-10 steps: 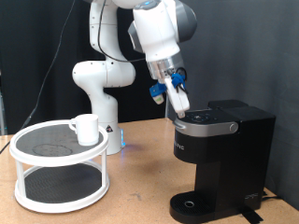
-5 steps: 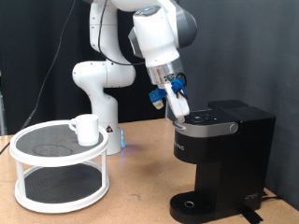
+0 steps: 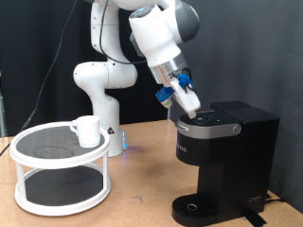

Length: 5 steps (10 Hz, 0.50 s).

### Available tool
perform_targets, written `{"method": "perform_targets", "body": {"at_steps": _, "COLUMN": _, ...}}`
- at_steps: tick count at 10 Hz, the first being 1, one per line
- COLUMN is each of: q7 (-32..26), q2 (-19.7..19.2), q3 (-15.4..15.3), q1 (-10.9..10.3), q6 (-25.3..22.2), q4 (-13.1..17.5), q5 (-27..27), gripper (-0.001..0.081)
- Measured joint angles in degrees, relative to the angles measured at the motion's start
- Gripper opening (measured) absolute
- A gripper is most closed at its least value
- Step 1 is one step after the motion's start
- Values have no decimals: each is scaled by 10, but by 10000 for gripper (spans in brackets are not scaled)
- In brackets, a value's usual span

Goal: Make a cup of coffee with the keurig machine

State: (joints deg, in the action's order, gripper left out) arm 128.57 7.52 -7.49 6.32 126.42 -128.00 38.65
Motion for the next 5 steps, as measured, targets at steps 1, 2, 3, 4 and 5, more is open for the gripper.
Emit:
{"method": "perform_targets", "body": {"at_steps": 1, "q7": -17, "q2": 11, "q3": 4, "q1": 0, "q6": -24, "q4": 7, "q5": 32, "gripper": 0}}
{"method": "perform_targets", "body": {"at_steps": 2, "q7": -25, "q2": 17, "q3": 11, "q1": 0, "q6": -52, "q4": 15, "q5": 51, "gripper": 0}}
{"method": "perform_targets", "body": {"at_steps": 3, "q7": -23, "q2": 16, "q3": 10, "q1": 0, "q6": -45, "q4": 13, "q5": 43, "gripper": 0}}
{"method": "perform_targets", "body": {"at_steps": 4, "q7": -23, "q2": 18, "q3": 7, "q1": 0, "q6": -31, "q4": 7, "q5": 43, "gripper": 0}}
{"method": "perform_targets", "body": {"at_steps": 5, "q7": -19, "q2": 25, "q3": 6, "q1": 0, "q6": -25, "q4": -4, "q5": 47, "gripper": 0}}
